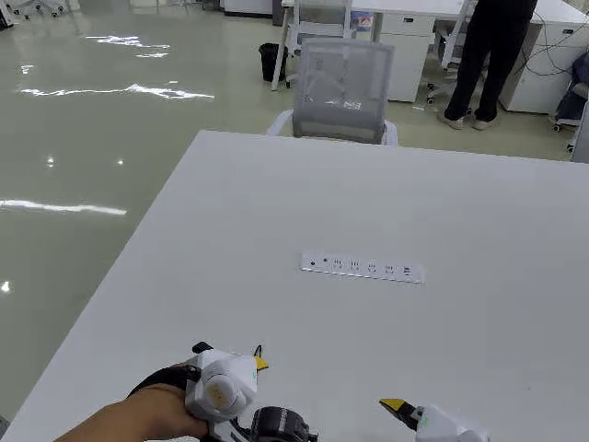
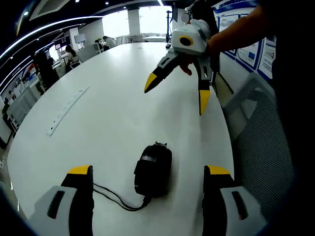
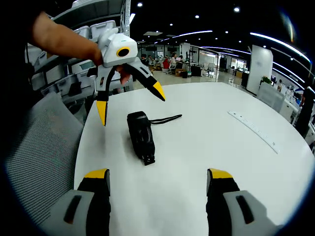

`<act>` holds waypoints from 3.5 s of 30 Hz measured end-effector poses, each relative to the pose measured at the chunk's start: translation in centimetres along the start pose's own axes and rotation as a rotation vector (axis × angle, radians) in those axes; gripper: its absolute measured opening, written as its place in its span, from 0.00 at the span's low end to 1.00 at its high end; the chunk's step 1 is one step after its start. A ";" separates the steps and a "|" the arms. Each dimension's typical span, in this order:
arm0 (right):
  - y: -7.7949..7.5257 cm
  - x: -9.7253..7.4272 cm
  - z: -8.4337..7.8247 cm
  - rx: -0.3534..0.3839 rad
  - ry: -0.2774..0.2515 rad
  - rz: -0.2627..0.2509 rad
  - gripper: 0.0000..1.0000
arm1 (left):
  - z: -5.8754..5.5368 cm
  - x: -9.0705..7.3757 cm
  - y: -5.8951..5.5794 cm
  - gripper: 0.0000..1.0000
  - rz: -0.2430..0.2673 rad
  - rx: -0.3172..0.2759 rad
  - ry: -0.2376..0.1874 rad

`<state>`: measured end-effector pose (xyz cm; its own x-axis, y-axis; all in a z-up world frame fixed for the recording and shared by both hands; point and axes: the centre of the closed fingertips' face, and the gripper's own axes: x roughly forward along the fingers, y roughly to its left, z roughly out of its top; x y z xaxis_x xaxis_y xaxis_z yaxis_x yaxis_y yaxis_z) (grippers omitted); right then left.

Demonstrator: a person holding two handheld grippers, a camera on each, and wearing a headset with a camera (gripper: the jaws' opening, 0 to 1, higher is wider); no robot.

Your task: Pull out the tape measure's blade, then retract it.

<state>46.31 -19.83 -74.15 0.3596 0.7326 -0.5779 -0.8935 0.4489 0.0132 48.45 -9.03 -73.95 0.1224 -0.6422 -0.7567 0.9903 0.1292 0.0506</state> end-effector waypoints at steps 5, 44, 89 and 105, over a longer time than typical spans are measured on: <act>0.0 0.9 1.0 -0.017 -0.002 0.017 0.79 | 0.5 0.6 0.1 0.88 -0.020 0.005 0.008; 2.5 8.1 -1.1 -0.260 0.252 0.212 0.40 | -1.8 4.5 -1.2 0.52 -0.124 0.152 0.222; 2.2 9.9 -2.6 -0.234 0.427 0.237 0.13 | -2.6 5.1 -1.2 0.34 -0.115 0.165 0.286; 2.2 9.5 -2.9 -0.269 0.445 0.257 0.11 | -2.8 5.2 -1.1 0.34 -0.117 0.171 0.330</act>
<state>46.98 -13.32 -81.96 0.0259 0.4888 -0.8720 -0.9951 0.0962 0.0243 47.81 -10.35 -79.78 0.0078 -0.3639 -0.9314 0.9964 -0.0762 0.0381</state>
